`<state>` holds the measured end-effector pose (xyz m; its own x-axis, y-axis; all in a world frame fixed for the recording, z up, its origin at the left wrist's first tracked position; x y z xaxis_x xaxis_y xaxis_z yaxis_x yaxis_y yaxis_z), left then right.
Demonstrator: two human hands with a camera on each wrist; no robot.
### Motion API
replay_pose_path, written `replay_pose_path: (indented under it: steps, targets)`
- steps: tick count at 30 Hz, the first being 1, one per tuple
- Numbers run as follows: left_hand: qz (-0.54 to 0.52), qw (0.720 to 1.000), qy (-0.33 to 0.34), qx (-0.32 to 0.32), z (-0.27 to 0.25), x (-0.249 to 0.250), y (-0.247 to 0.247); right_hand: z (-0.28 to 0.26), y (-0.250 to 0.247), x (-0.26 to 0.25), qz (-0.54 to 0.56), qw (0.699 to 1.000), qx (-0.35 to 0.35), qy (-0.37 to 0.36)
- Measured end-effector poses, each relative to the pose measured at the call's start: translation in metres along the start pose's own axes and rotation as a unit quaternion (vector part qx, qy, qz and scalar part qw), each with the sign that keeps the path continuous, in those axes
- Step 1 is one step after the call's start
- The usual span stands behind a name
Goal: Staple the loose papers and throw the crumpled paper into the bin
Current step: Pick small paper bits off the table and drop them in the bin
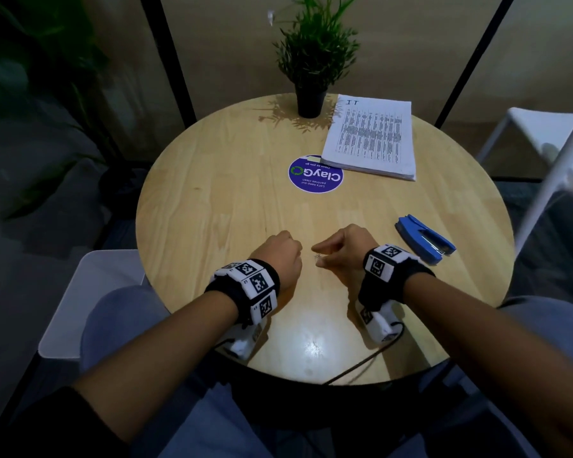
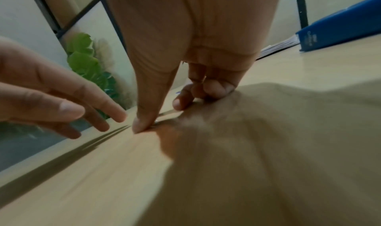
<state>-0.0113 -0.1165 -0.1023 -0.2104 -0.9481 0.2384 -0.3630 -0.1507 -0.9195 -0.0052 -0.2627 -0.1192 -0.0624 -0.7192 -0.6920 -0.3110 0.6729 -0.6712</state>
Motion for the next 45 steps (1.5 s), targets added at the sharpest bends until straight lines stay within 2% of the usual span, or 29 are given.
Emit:
replay_pose_path:
  steps: [8, 20, 22, 25, 29, 35, 45]
  targets:
    - [-0.035, 0.999, -0.009, 0.005, 0.014, 0.0, 0.005, 0.007, 0.0, 0.005, 0.058, 0.998, 0.023, 0.011]
    - [-0.045, 0.999, -0.021, 0.005, 0.021, 0.004, 0.004, 0.005, 0.005, -0.003, -0.024, 0.999, 0.022, 0.012]
    - [-0.056, 0.998, -0.027, -0.005, 0.021, 0.004, 0.003, 0.003, 0.003, 0.0, 0.011, 0.999, 0.031, 0.025]
    - [-0.072, 0.997, -0.034, -0.009, 0.022, 0.004, 0.002, -0.005, -0.009, 0.006, 0.119, 0.99, 0.068, 0.043]
    - [-0.092, 0.995, -0.027, -0.011, 0.023, 0.011, -0.001, -0.014, -0.017, 0.006, 0.23, 0.969, 0.069, 0.051]
    - [-0.114, 0.992, -0.043, -0.016, 0.031, 0.021, -0.004, -0.014, -0.016, 0.01, 0.249, 0.963, 0.089, 0.048]
    - [-0.131, 0.991, -0.006, -0.039, 0.029, 0.022, -0.002, -0.009, -0.018, 0.025, 0.258, 0.96, 0.099, 0.05]
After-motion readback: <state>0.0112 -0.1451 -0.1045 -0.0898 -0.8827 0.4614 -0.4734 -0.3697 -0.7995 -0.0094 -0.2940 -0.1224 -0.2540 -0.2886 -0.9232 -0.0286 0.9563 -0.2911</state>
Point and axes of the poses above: each hand's wrist, its own z-axis towards the middle knuckle, its own y-axis out of the palm, x = y × z, the point moved 5 cm from there along z, towards the middle knuckle, and after that the axes turned 7 degrees about -y, right-handed, at the moved point
